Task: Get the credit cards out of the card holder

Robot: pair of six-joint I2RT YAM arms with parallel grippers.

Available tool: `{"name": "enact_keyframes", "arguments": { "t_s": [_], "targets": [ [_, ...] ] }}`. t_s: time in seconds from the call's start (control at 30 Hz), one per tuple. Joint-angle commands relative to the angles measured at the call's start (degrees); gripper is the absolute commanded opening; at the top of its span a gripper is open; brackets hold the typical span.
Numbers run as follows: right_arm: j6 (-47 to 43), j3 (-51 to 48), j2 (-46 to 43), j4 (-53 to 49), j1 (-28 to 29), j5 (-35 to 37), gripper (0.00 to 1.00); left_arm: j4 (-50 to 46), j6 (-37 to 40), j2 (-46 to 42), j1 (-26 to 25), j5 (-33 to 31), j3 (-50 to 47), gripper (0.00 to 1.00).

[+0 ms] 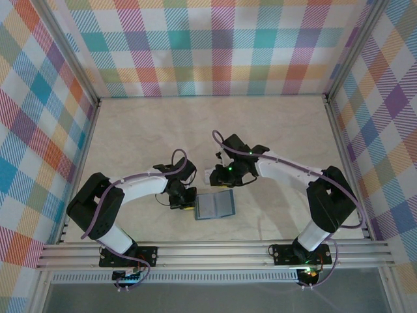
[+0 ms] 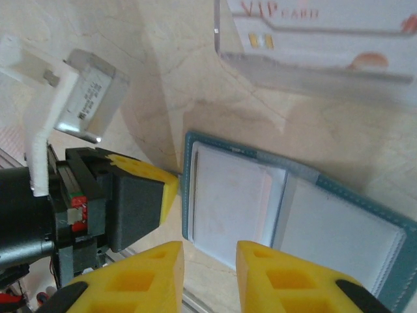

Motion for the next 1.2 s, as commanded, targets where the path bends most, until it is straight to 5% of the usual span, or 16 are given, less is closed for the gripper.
{"name": "enact_keyframes", "arguments": {
  "t_s": [0.0,1.17],
  "targets": [
    [3.9,-1.9,-1.7,2.6,1.6,-1.6,0.28,-0.3,0.6,-0.1,-0.5,-1.4,-1.4,0.03],
    [14.6,-3.4,12.7,14.9,8.7,-5.9,0.23,3.6,0.0,2.0,-0.5,-0.7,-4.8,0.01]
  ]
}}
